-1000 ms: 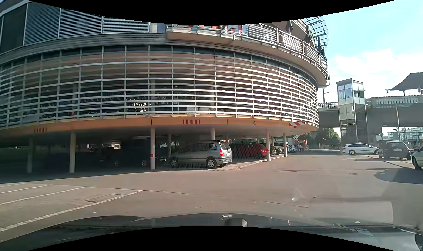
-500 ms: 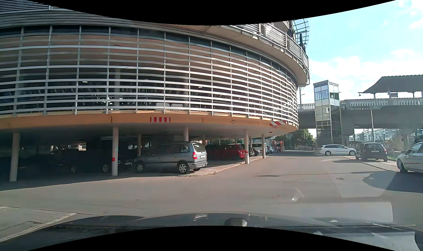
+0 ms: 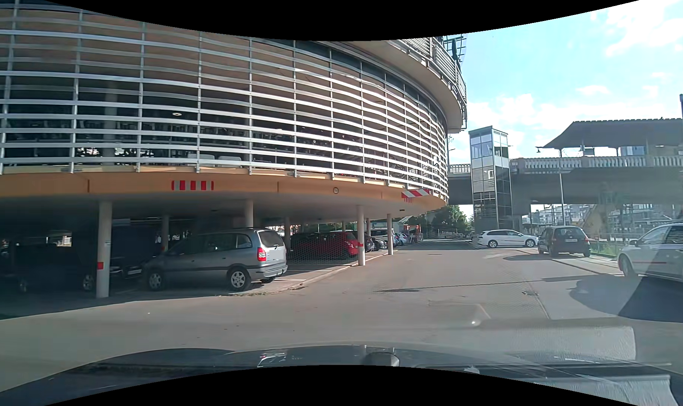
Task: Follow the waypoints while adhering to traffic rules and regulations
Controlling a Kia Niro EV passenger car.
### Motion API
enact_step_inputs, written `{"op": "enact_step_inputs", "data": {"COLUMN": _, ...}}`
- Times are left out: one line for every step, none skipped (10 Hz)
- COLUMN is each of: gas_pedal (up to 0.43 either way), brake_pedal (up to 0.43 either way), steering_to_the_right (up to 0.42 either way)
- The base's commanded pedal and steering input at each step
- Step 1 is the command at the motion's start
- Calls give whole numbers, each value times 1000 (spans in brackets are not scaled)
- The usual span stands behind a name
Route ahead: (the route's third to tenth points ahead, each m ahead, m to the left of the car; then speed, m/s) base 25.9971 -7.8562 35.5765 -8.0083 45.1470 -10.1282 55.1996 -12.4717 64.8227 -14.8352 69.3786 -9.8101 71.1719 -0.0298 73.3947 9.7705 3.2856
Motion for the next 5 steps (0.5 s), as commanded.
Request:
{"op": "enact_step_inputs", "data": {"gas_pedal": 59, "brake_pedal": 0, "steering_to_the_right": 271}}
{"op": "enact_step_inputs", "data": {"gas_pedal": 59, "brake_pedal": 0, "steering_to_the_right": 269}}
{"op": "enact_step_inputs", "data": {"gas_pedal": 59, "brake_pedal": 0, "steering_to_the_right": 267}}
{"op": "enact_step_inputs", "data": {"gas_pedal": 59, "brake_pedal": 0, "steering_to_the_right": 265}}
{"op": "enact_step_inputs", "data": {"gas_pedal": 59, "brake_pedal": 0, "steering_to_the_right": 262}}
